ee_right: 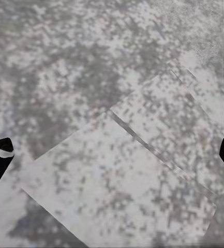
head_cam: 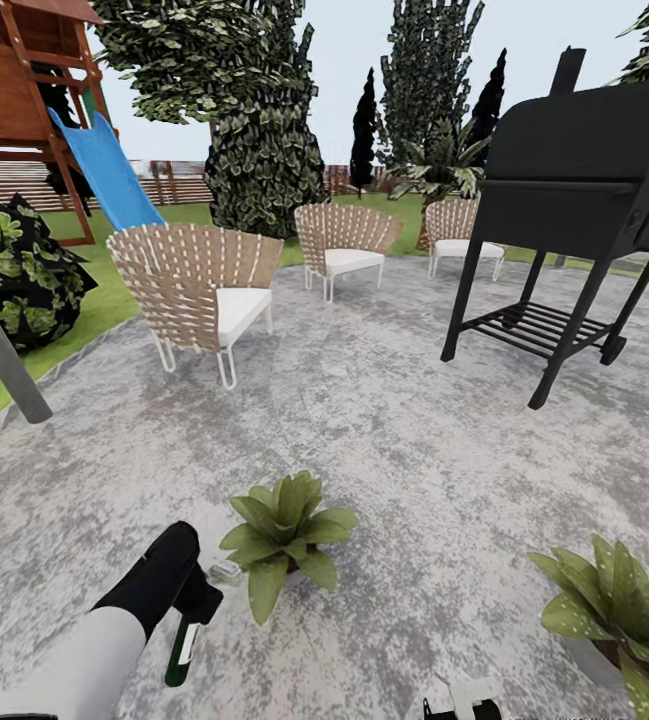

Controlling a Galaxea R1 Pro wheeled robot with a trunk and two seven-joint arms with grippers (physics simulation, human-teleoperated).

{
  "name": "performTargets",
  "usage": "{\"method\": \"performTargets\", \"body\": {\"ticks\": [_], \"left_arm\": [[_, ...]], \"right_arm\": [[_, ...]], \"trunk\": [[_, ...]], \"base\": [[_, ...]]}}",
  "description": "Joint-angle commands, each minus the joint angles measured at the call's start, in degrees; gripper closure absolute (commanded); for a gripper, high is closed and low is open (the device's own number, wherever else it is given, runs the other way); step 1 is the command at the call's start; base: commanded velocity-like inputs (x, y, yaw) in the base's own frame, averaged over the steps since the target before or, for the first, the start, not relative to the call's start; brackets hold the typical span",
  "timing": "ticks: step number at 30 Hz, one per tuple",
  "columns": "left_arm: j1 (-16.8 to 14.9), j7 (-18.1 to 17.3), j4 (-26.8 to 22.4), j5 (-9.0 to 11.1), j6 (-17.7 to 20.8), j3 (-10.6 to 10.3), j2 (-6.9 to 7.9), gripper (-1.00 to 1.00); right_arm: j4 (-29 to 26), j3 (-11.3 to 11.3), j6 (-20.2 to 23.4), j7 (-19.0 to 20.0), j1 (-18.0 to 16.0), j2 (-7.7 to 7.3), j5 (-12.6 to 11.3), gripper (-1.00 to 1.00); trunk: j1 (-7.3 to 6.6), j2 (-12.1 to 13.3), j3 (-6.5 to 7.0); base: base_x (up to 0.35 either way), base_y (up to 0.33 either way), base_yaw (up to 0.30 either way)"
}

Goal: Pick up the pesticide atomizer in the garden and spray insectifuge to fully cover both potted plants in the garden.

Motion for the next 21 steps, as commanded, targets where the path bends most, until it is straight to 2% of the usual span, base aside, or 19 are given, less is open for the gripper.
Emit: {"method": "performTargets", "body": {"ticks": [1,3,5,7,9,10,12,15,16,21], "left_arm": [[0.0,-0.5,0.1,-0.8,0.0,-0.1,-0.80,1.00],[0.1,-0.5,0.3,-0.8,-0.3,-0.3,-1.47,1.00],[0.2,-0.6,0.4,-0.8,-0.6,-0.2,-0.95,1.00],[0.5,-0.6,0.4,-0.6,-0.8,-0.2,1.36,1.00],[2.0,-0.7,0.4,-0.6,-1.0,-0.2,3.00,1.00],[3.0,-0.8,0.4,-0.7,-1.0,-0.1,2.75,1.00],[4.1,-0.8,0.4,-0.8,-1.1,-0.4,1.22,1.00],[4.7,-0.7,0.3,-1.0,-1.1,-0.8,-1.86,1.00],[4.7,-0.7,0.3,-1.0,-1.1,-0.9,-2.41,1.00],[4.7,-0.7,-0.5,-1.0,-1.0,-1.1,-2.50,1.00]], "right_arm": [[0.1,0.4,0.0,-0.6,0.0,0.02,0.4,-1.00],[0.1,0.4,0.0,-0.6,0.0,0.02,0.4,-1.00],[0.1,0.4,0.0,-0.6,0.0,-0.01,0.4,-1.00],[0.1,0.4,0.0,-0.6,0.0,0.01,0.5,-1.00],[0.1,0.4,0.0,-0.6,0.0,0.02,0.5,-1.00],[0.1,0.4,0.0,-0.6,0.0,0.02,0.5,-1.00],[0.1,0.4,0.0,-0.6,0.0,0.02,0.5,-1.00],[0.1,0.4,0.0,-0.6,0.0,0.02,0.5,-1.00],[0.1,0.4,0.0,-0.6,0.0,0.02,0.5,-1.00],[0.1,0.4,0.0,-0.5,0.0,0.02,0.5,-1.00]], "trunk": [[-0.01,0.0,-0.05],[-0.01,0.0,-0.04],[-0.01,0.0,-0.04],[-0.01,0.0,-0.04],[-0.01,0.0,-0.04],[-0.01,0.0,-0.04],[-0.01,0.0,-0.04],[-0.01,0.0,-0.04],[-0.01,0.0,-0.04],[-0.01,0.0,-0.04]], "base": [[0.000,0.000,-0.047],[0.000,0.000,-0.018],[0.000,0.000,-0.005],[0.000,0.000,-0.001],[0.000,0.000,0.000],[0.000,0.000,0.000],[0.000,0.000,0.000],[0.062,-0.049,0.000],[0.128,-0.176,0.000],[0.040,-0.087,-0.193]]}}
